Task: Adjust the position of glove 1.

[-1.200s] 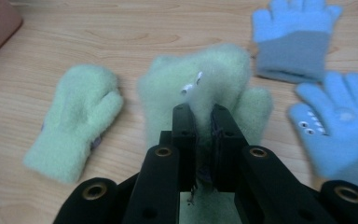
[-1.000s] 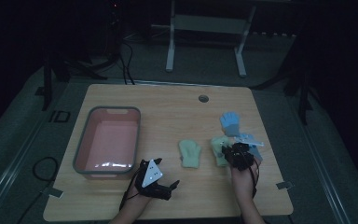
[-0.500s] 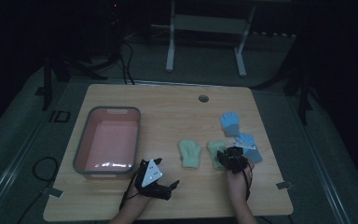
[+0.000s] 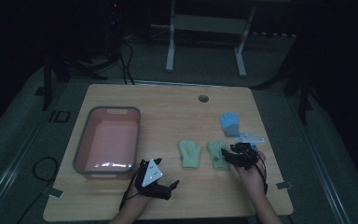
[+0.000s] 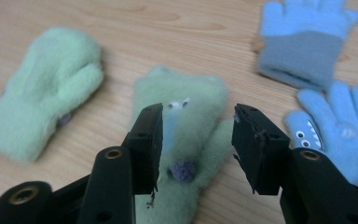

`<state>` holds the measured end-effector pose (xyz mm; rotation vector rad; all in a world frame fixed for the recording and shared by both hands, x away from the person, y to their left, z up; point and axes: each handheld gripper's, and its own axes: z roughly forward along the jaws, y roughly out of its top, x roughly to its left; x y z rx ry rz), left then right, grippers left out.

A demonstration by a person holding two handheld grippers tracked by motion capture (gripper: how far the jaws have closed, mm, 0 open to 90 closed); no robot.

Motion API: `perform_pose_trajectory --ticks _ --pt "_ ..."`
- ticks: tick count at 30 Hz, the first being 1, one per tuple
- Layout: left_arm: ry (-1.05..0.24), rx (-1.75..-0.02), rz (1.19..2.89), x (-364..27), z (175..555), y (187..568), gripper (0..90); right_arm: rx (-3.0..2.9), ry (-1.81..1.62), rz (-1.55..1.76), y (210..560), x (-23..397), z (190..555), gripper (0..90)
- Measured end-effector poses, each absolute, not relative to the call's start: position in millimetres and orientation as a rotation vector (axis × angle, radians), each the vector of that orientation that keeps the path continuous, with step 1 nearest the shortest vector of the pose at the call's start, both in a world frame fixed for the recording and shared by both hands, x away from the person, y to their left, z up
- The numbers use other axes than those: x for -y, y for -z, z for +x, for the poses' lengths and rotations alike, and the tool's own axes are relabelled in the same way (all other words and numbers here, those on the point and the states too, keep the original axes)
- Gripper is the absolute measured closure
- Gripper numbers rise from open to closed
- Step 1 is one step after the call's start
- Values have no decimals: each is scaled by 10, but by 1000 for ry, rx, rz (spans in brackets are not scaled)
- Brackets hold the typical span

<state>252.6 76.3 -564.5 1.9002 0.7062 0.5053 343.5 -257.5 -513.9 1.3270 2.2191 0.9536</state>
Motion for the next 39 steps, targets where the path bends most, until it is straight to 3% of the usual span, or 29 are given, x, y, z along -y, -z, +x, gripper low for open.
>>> perform_pose_trajectory --ticks 14,21,30,39 --pt "-520 -716 1896 -761 2521 5645 15 -2406 -1017 1106 5045 2632 3517 594" --pt "-512 -715 1892 -768 2523 5645 15 -2420 -999 1060 5189 2670 3528 607" --pt "-508 -710 1898 -764 2525 5645 15 -2425 -977 1055 5493 2593 3529 563" --pt "-501 -708 1895 -768 2527 5645 15 -2429 -958 1049 5505 2570 3482 496"
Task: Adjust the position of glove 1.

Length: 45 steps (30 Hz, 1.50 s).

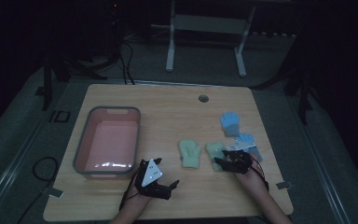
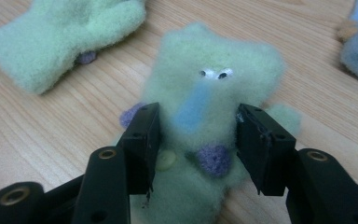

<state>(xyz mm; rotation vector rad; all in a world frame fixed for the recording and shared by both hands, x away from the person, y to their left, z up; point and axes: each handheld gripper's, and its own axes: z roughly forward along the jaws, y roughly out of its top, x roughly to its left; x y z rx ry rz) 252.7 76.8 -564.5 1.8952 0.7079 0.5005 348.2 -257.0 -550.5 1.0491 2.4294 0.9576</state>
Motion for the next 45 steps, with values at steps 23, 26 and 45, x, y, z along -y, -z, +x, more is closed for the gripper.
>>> perform_pose_trajectory --ticks 23,26,45 --pt "-516 -712 1891 -770 2515 5645 15 -2165 -1002 1233 4854 2022 3325 829" --pt "-518 -707 1893 -771 2517 5644 15 -2159 -1033 1235 4781 1875 3306 829" --pt "-517 -708 1893 -767 2515 5646 15 -2197 -996 1283 5008 1364 3242 828"
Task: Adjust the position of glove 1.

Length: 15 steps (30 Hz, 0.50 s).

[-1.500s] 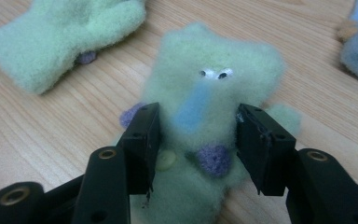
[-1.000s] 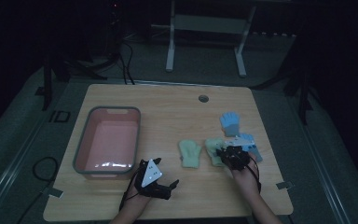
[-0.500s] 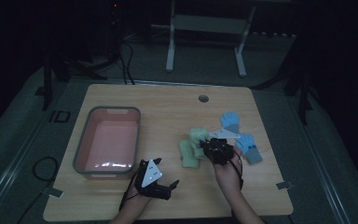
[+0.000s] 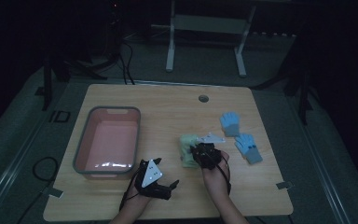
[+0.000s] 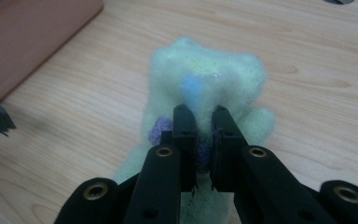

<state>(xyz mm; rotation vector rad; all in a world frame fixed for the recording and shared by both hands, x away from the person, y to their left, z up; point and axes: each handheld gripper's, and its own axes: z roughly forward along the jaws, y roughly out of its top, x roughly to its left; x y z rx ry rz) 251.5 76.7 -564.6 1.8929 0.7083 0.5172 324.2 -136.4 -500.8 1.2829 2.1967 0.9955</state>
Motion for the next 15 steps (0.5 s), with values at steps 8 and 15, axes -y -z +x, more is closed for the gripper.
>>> perform_pose_trajectory --ticks 8,15 --pt "-521 -705 1895 -763 2511 5646 14 -2207 -942 1299 5218 1294 3263 818" --pt "-520 -712 1893 -766 2516 5645 15 -2222 -960 1345 5357 1318 3288 791"
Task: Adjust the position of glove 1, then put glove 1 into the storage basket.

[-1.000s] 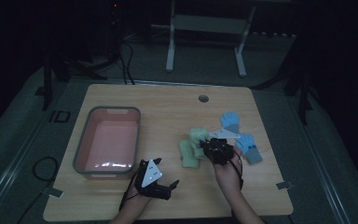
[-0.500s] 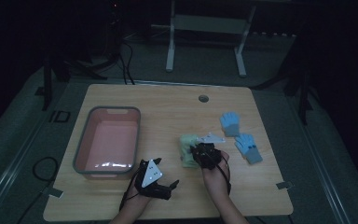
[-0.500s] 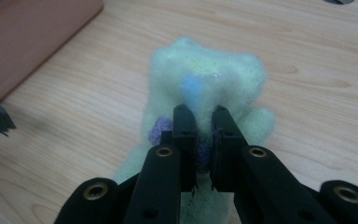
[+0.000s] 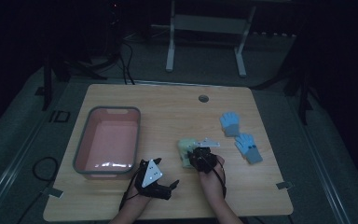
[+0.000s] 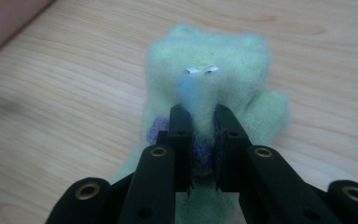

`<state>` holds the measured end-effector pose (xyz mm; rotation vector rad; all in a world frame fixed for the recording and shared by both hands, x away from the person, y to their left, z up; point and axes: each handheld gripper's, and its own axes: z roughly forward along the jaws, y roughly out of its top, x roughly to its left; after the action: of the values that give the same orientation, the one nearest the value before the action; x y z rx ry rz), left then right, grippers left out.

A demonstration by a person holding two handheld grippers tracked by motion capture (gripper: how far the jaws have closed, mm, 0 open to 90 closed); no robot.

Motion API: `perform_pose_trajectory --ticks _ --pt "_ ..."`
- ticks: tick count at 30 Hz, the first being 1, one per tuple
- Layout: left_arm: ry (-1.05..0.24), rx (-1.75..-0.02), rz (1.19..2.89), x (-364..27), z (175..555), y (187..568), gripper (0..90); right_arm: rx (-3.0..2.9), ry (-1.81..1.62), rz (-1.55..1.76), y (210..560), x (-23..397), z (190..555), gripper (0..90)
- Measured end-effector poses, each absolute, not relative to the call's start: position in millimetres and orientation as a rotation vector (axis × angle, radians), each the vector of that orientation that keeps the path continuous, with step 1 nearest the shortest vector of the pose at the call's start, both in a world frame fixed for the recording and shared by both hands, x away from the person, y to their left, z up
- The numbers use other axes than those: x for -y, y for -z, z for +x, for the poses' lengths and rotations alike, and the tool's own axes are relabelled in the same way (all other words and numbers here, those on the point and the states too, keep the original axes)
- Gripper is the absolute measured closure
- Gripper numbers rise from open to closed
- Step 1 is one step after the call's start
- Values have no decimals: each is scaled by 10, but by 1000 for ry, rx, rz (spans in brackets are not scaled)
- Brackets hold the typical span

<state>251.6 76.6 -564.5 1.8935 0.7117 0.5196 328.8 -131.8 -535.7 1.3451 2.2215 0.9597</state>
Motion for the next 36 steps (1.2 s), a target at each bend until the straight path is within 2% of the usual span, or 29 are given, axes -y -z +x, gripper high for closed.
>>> perform_pose_trajectory --ticks 5,8,10,12,13,14,16,17,18,19,20,21,25,36 --pt "-515 -711 1889 -770 2520 5645 15 -2223 -958 1337 5378 1281 3297 780" --pt "-520 -707 1884 -773 2521 5645 14 -2230 -975 1342 5368 1293 3292 713" --pt "-562 -703 1906 -770 2528 5648 15 -2231 -1012 1333 5280 1353 3264 611" --pt "-579 -698 1914 -769 2531 5648 18 -2234 -1021 1325 5245 1378 3259 579" --pt "-580 -702 1916 -767 2533 5645 43 -2239 -1040 1307 5178 1430 3259 473" --pt "-561 -705 1915 -766 2542 5629 43 -2243 -1045 1295 5152 1455 3265 437" --pt "-554 -705 1912 -760 2545 5619 43 -2239 -1060 1284 5125 1486 3269 404" --pt "-533 -702 1917 -758 2551 5606 43 -2238 -1089 1270 5102 1519 3277 355" --pt "-533 -702 1917 -758 2551 5606 43 -2238 -1089 1270 5102 1519 3277 355" --pt "-436 -681 1937 -730 2571 5566 43 -2244 -1096 1261 5083 1553 3293 282" --pt "-422 -666 1939 -716 2572 5553 42 -2305 -1159 1225 5038 1660 3357 161" --pt "-407 -666 1942 -702 2575 5540 38 -2312 -1159 1212 5023 1696 3374 140" --pt "-333 -623 1947 -681 2634 5502 46 -2333 -1198 1104 4963 1802 3440 136" --pt "-336 -474 2066 -505 2802 5452 71 -2421 -1223 1031 4853 1880 3607 121"
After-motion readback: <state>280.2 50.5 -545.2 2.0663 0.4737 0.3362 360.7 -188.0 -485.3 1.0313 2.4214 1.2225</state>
